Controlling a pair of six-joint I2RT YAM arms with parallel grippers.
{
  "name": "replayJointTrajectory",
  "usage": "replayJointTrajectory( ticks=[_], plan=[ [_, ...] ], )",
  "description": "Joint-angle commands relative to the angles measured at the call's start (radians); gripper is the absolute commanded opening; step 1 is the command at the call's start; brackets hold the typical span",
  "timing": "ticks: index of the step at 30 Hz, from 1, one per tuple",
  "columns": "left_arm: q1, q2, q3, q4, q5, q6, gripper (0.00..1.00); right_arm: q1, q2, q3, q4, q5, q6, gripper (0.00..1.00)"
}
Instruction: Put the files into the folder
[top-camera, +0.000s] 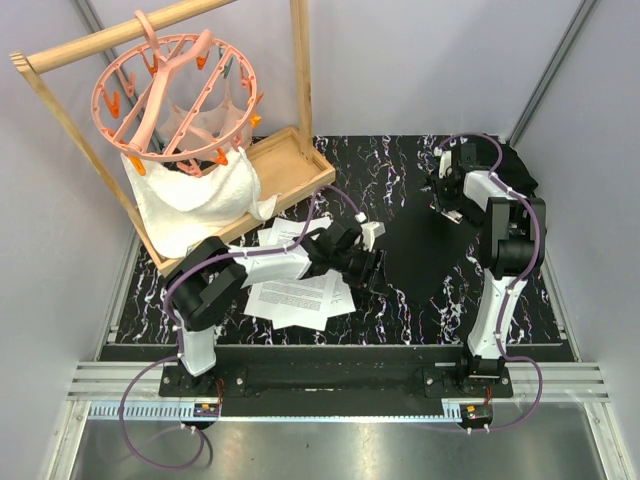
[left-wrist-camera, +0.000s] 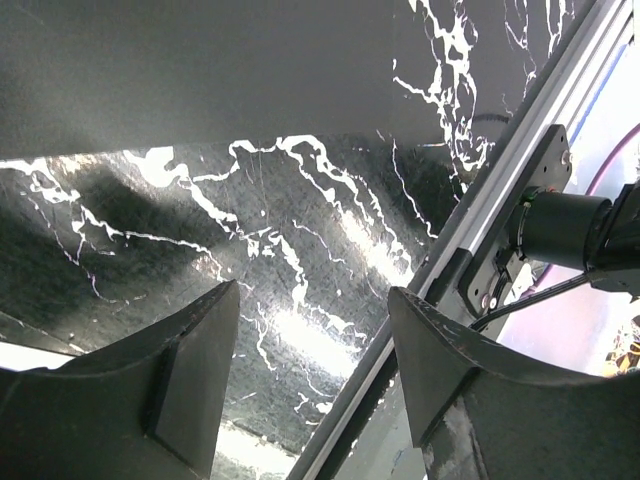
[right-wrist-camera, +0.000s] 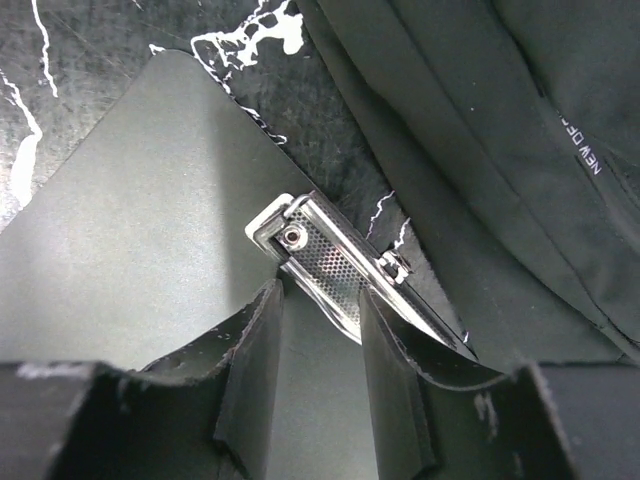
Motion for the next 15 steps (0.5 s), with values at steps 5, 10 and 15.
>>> replayJointTrajectory(
  ticks=[5, 10, 15],
  plan=[
    [0.0, 0.079, 0.114, -0.005, -0.009, 0.015, 0.64, 0.002, 0.001, -0.003, -0.085, 0.093, 0.071, 0.29],
    [0.023, 0.14, 0.133, -0.005, -0.049, 0.006, 0.64, 0.002, -0.079, -0.072, -0.121, 0.097, 0.138, 0.24],
    [0.043, 0.151, 0.13, -0.004, -0.064, 0.006, 0.64, 0.002, -0.164, -0.174, -0.187, 0.165, 0.229, 0.04]
  ],
)
